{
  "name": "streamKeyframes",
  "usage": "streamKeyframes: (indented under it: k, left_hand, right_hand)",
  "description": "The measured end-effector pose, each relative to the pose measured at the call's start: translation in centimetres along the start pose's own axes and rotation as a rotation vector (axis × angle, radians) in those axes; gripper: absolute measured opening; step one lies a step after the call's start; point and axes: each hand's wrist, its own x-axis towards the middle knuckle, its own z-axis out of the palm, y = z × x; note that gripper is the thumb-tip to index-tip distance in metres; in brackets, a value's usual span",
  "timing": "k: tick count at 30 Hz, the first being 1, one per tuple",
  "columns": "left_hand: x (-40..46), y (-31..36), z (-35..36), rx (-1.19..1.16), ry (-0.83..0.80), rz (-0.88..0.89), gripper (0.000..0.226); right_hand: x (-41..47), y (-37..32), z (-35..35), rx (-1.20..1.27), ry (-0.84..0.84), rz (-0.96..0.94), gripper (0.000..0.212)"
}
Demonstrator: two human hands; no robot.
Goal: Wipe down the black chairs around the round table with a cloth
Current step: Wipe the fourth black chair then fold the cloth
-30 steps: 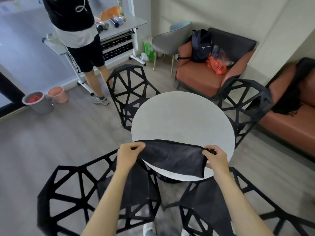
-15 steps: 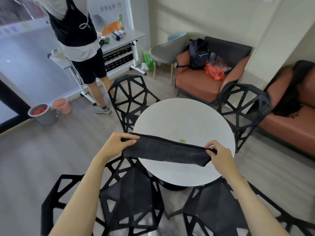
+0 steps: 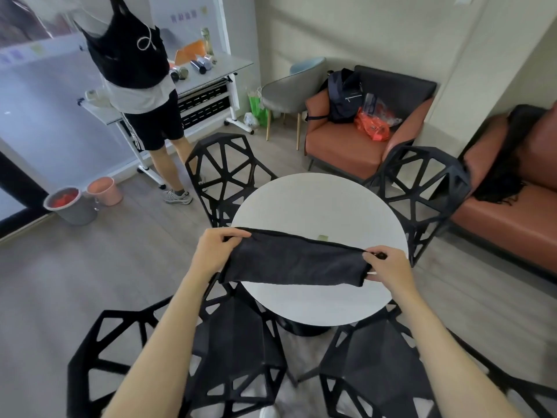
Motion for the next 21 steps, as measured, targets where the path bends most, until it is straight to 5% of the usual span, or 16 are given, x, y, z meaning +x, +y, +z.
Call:
streamKeyframes:
  k: [4, 11, 17, 21]
  left_hand:
    - [-1.1, 3.0, 4.6, 0.013, -0.048, -0.024, 0.034]
    - [-4.0, 6.2, 10.3, 0.116, -0.296, -0.052, 0.034]
    - [-6.2, 7.2, 13.3, 0.094, -0.399, -0.099, 0.059]
    - [-7.2, 8.3, 15.0, 0.138, -0.406, -0.037, 0.041]
  right_hand:
    - [-2.4, -2.3, 2.1, 0.180, -0.050, 0.072, 0.007]
    - [-4.6, -2.8, 3.3, 0.152, -0.102, 0.021, 0.013]
    - [-5.6, -2.4, 2.5, 0.045, -0.150, -0.030, 0.022]
    - [-5.6, -1.9, 2.2, 0.008, -0.168, -0.053, 0.024]
